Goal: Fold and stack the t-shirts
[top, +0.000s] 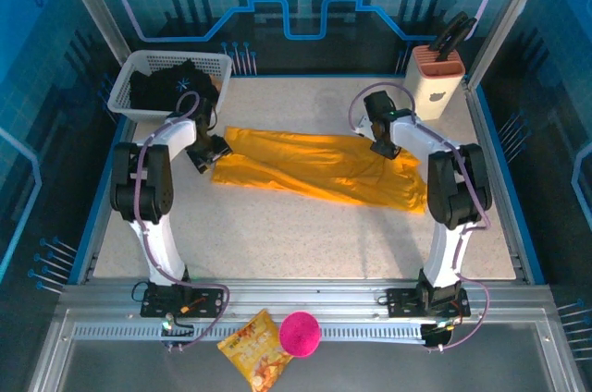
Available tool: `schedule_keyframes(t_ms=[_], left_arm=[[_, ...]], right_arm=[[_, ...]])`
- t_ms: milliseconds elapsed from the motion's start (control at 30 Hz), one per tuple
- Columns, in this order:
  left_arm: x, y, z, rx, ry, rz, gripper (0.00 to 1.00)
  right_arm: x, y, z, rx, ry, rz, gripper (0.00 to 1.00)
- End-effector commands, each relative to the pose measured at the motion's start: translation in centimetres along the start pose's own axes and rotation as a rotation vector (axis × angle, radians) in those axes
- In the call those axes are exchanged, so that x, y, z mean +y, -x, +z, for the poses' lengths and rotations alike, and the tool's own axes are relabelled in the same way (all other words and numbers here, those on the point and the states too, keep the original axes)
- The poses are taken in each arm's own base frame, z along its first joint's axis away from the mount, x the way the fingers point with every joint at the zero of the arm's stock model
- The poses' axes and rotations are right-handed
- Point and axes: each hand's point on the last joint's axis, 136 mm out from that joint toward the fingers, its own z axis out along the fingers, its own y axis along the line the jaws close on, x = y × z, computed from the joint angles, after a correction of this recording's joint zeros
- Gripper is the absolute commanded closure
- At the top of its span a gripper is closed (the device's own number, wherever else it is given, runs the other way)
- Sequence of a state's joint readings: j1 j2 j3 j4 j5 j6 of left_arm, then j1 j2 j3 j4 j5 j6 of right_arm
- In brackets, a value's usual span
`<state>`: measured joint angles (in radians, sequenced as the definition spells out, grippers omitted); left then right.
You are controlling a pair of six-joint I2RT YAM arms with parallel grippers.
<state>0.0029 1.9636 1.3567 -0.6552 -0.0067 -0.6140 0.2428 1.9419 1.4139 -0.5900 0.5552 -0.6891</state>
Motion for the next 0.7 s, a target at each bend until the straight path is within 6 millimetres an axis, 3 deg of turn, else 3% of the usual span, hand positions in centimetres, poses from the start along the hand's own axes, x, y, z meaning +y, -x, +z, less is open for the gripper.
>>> schedule_keyframes(t_ms=[0,100,200,333,433,500,600,667], left_arm=[[0.5,0.6,-0.6,-0.005,0.025,0.007,0.29],[0.4,0.8,-1.6,-0.028,0.018,0.014,0.26],[0.1,0.7,-3.0,-0.043,-0.005,0.02,0.2],[-0.8,0.2,-5.3,-0.065,-0.076,0.051,0.03],[-2.0,-0.8,-7.4,-0.082,-0.166,0.113,0.01],[-2.6,-1.5,-9.0,-0.108,-0.212,0.157,0.01],[-3.0,-2.3,-11.2,-0.145,-0.253,0.192,0.01],[-3.0,-2.7,-12.4,-0.16,-0.271,0.198,0.01]], right_arm=[[-0.7,0.1,1.5,0.001,0.024,0.165,0.85],[-2.2,0.3,1.5,-0.031,0.018,0.334,0.67],[-3.9,0.5,-0.1,-0.103,0.026,0.518,0.54],[-4.9,0.0,-3.9,-0.174,0.095,0.779,0.53],[-2.8,-0.9,-6.6,-0.171,0.222,0.921,0.59],[-0.3,-1.8,-8.1,-0.172,0.317,1.01,0.59],[4.6,-3.5,-8.6,-0.124,0.462,1.143,0.56],[7.2,-3.6,-8.6,-0.124,0.558,1.201,0.53]])
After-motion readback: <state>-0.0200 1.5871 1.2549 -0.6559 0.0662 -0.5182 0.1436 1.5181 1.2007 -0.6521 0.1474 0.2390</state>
